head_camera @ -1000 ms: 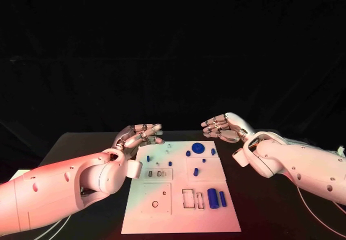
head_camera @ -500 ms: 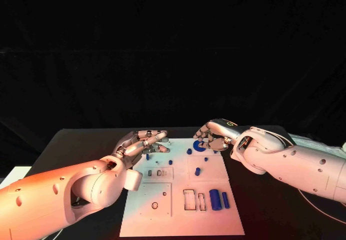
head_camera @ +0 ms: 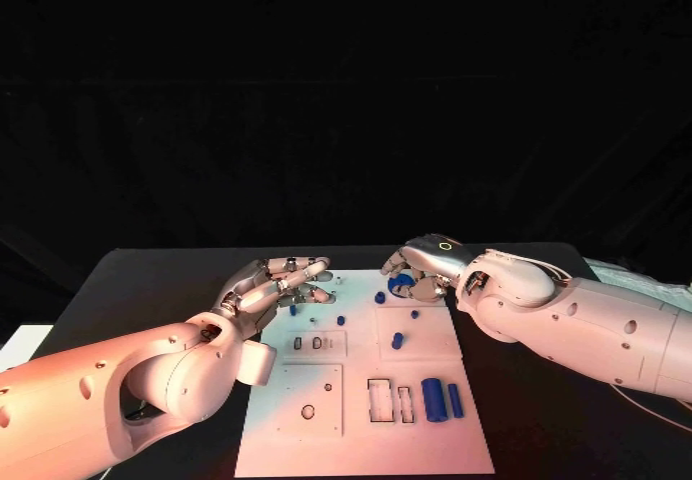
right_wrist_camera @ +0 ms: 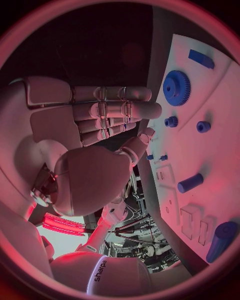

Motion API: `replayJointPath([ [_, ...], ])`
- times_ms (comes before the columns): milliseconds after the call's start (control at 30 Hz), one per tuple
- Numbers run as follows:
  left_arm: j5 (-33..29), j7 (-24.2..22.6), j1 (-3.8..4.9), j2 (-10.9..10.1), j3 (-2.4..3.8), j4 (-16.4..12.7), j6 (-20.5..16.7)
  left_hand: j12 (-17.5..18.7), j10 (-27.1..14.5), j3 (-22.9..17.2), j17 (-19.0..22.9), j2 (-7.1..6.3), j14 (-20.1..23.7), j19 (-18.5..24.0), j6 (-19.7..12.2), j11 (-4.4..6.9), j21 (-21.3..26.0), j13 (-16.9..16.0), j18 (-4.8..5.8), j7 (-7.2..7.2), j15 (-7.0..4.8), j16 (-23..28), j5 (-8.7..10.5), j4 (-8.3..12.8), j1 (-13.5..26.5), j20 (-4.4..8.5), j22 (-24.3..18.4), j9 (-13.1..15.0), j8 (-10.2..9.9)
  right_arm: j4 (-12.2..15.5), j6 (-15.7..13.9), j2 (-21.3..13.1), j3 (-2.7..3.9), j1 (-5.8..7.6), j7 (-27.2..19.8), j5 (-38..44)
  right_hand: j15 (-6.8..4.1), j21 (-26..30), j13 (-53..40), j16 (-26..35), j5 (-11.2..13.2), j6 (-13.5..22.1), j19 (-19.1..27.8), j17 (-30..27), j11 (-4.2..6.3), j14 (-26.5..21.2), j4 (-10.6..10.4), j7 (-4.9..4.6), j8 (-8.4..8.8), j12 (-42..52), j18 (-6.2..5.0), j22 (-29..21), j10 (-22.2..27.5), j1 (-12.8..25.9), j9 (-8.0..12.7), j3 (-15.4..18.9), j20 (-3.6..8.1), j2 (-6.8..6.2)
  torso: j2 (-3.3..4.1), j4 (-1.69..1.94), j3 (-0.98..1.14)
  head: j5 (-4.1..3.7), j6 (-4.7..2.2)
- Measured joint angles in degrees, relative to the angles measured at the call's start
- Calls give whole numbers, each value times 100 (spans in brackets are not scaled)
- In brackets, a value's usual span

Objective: Assemble the parts on the task board

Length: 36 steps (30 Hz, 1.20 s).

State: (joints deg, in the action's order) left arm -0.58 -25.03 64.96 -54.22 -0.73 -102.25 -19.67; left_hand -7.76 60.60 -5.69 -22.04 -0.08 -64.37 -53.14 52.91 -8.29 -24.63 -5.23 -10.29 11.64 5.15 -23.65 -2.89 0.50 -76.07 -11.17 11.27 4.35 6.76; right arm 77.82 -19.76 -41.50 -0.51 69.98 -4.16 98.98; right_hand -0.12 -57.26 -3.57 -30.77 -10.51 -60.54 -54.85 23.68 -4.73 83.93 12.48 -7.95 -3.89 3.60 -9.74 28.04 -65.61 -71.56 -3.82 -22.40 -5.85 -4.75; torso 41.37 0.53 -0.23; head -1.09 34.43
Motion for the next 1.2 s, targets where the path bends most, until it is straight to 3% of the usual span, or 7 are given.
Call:
replayJointPath([
  [133, -38, -14, 12, -110, 32, 3, 8, 65, -40, 39, -79, 19, 164, 74, -18, -40, 0, 8, 0, 45, 40, -16, 0, 7, -16, -73, 0, -6, -60, 8, 147, 26, 2, 29, 69, 49, -12, -40, 0, -175, 0, 24, -20, 121, 6, 11, -98, 53, 0, 0, 0, 8, 149, 46, 0, 49, 20, -46, 54, 5, -7, -18, -7],
  [333, -189, -26, 21, -196, 47, 12, 46, 144, -148, 78, -97, 69, 447, 248, -103, -147, 51, 32, 0, 145, 142, 37, 0, 15, 24, -144, -36, -23, -164, -20, 423, 78, 2, 45, 144, 76, -42, -165, 1, -343, 0, 19, -161, 234, 26, -1, -178, 58, 0, 1, 0, 182, 168, 46, 0, 22, 32, -46, 121, 30, -18, -43, -10],
  [500, -276, -30, 23, -210, 49, -7, 85, 144, -154, 78, -97, 114, 446, 247, -103, -153, 51, 32, 0, 145, 142, 40, 0, 15, 24, -144, -39, -23, -170, -70, 592, 144, 2, 48, 168, 76, -42, -221, 1, -413, 0, 15, -188, 290, 7, -1, -246, 62, 0, 1, 0, 286, 189, 46, 0, 42, 45, -46, 159, 48, -18, -35, -7],
  [1200, -417, -37, 28, -255, 52, -57, 116, 144, -174, 61, -110, 228, 466, 268, -103, -174, 51, 36, 0, 144, 122, 40, 0, 31, -45, -164, -38, -23, -170, -313, 718, 297, 2, 51, 240, 30, -42, -420, 2, -641, 0, 15, -338, 424, 7, -1, -404, 63, -1, 1, 0, 572, 230, 61, -10, -37, 10, 32, 188, 62, -11, -48, 4],
])
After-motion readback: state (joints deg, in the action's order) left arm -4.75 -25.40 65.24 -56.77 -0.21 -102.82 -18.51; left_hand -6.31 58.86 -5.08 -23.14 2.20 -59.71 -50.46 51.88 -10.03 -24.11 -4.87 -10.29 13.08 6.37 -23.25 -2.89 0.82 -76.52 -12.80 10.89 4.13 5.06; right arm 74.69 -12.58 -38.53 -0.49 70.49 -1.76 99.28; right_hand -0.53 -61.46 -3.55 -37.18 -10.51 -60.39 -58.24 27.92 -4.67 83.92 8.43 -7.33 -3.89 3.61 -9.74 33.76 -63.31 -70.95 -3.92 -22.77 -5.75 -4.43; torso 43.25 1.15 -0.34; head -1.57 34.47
